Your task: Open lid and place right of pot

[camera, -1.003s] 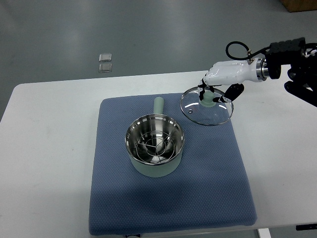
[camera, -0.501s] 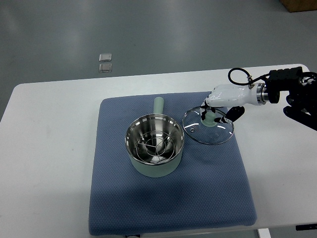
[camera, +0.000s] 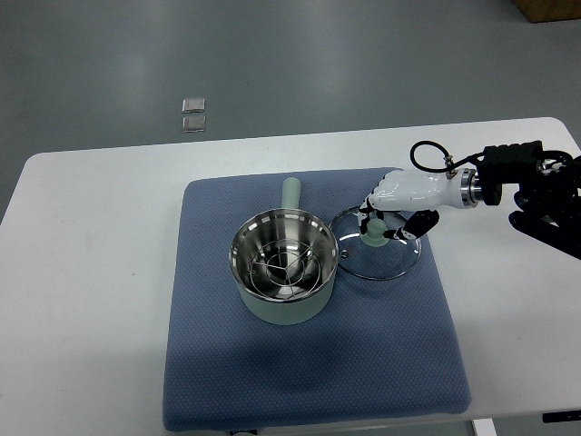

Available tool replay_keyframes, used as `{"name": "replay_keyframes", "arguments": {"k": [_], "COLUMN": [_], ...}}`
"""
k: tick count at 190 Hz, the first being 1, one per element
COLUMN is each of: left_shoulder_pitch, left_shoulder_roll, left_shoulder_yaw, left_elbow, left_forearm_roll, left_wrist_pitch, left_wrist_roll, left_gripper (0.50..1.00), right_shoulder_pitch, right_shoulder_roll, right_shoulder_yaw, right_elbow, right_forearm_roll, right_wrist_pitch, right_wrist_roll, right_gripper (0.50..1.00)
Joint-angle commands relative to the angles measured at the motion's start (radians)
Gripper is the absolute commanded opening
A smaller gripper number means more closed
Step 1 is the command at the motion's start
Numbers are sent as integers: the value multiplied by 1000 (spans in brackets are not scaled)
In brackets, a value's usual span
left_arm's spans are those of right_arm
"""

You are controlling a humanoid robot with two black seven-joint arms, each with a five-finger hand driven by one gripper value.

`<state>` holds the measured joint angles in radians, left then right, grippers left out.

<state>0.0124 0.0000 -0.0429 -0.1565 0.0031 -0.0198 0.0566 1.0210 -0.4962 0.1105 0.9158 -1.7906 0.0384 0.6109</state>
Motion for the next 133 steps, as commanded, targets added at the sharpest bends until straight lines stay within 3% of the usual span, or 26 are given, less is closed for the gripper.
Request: {"name": "replay_keyframes", "arguments": {"k": [1,7,19,70,105,133], "left_shoulder_pitch": [0,0,0,0,0,0], "left_shoulder_roll": [0,0,0,0,0,0], "left_shoulder_yaw": [0,0,0,0,0,0], "left_elbow": [0,0,0,0,0,0], "left_forearm_roll": [0,0,0,0,0,0], "left_wrist_pitch": [0,0,0,0,0,0], "left_wrist_roll": [0,0,0,0,0,0], "left_gripper": [1000,1000,1000,1000,1000,1000], "right_shoulder_pitch": [1,1,1,7,22,36], "right_shoulder_roll": [1,1,1,-7,-16,-16], "right_shoulder_yaw": [1,5,6,14,15,18], "right_elbow": [0,0,0,14,21,28], "right_forearm_roll": [7,10,10,16,139,339], "right_wrist_pitch": [0,0,0,11,20,70], "right_wrist_roll": [0,0,0,0,0,0], "right_gripper": [650,701,754,856,885,895]}}
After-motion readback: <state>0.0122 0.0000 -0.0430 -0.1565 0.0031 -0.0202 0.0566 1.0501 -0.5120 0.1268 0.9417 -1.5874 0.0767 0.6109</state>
